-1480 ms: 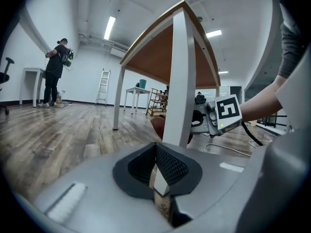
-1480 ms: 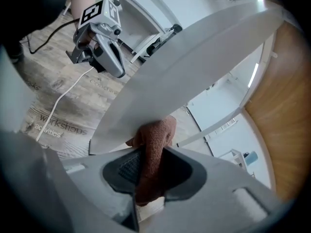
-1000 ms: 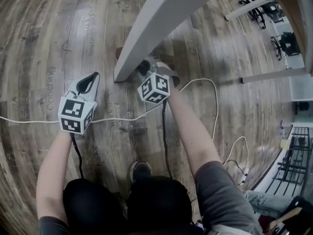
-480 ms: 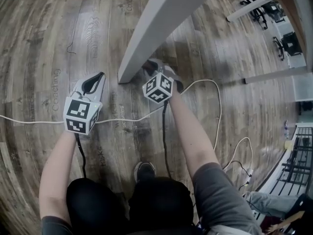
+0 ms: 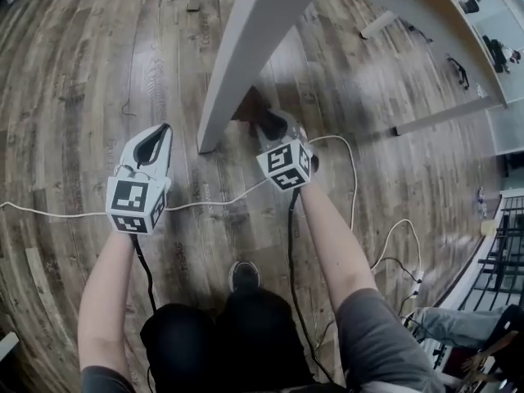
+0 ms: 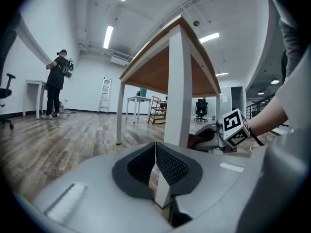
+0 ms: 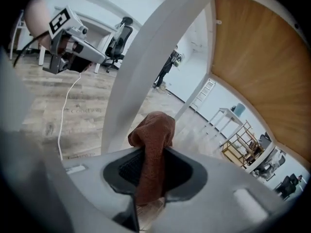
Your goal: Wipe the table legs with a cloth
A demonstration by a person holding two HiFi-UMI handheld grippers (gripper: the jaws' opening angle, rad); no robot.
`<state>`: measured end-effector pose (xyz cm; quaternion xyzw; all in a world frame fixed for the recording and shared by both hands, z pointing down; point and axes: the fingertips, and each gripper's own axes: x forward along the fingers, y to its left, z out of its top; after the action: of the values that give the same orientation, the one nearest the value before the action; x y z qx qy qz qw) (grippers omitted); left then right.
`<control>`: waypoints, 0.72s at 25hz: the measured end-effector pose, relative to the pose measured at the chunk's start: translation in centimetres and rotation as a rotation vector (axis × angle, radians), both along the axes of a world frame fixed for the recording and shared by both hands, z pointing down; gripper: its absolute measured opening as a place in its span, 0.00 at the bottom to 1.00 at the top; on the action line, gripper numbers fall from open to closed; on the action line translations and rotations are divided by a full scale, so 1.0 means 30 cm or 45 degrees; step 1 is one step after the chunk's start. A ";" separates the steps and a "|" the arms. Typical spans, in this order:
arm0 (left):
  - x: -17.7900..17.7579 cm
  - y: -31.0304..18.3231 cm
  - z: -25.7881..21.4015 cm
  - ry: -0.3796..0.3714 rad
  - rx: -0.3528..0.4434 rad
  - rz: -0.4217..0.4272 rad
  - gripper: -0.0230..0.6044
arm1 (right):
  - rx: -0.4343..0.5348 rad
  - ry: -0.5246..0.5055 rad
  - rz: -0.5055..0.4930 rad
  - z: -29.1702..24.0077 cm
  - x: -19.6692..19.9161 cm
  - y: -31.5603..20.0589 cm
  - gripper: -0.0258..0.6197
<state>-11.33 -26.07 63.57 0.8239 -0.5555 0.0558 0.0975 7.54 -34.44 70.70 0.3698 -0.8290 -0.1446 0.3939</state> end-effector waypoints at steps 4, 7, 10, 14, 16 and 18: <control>0.055 0.048 -0.209 -0.031 0.026 0.038 0.08 | 0.023 0.026 0.043 -0.166 0.043 0.095 0.18; 0.084 0.076 -0.346 -0.039 0.023 0.044 0.08 | -0.006 -0.014 0.073 -0.279 0.043 0.170 0.18; 0.118 0.115 -0.469 -0.042 0.007 0.057 0.08 | -0.039 -0.062 0.080 -0.413 0.045 0.237 0.18; 0.137 0.160 -0.650 -0.001 0.002 0.036 0.08 | -0.067 -0.191 0.147 -0.646 0.062 0.292 0.18; 0.136 0.193 -0.714 0.013 -0.024 0.018 0.08 | -0.104 -0.261 0.174 -0.742 0.060 0.345 0.18; 0.138 0.226 -0.775 0.030 -0.061 -0.007 0.08 | -0.144 -0.280 0.164 -0.824 0.057 0.404 0.18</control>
<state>-7.20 -19.29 40.30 0.8204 -0.5551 0.0591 0.1237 9.26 -22.31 45.98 0.4131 -0.8485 -0.0304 0.3292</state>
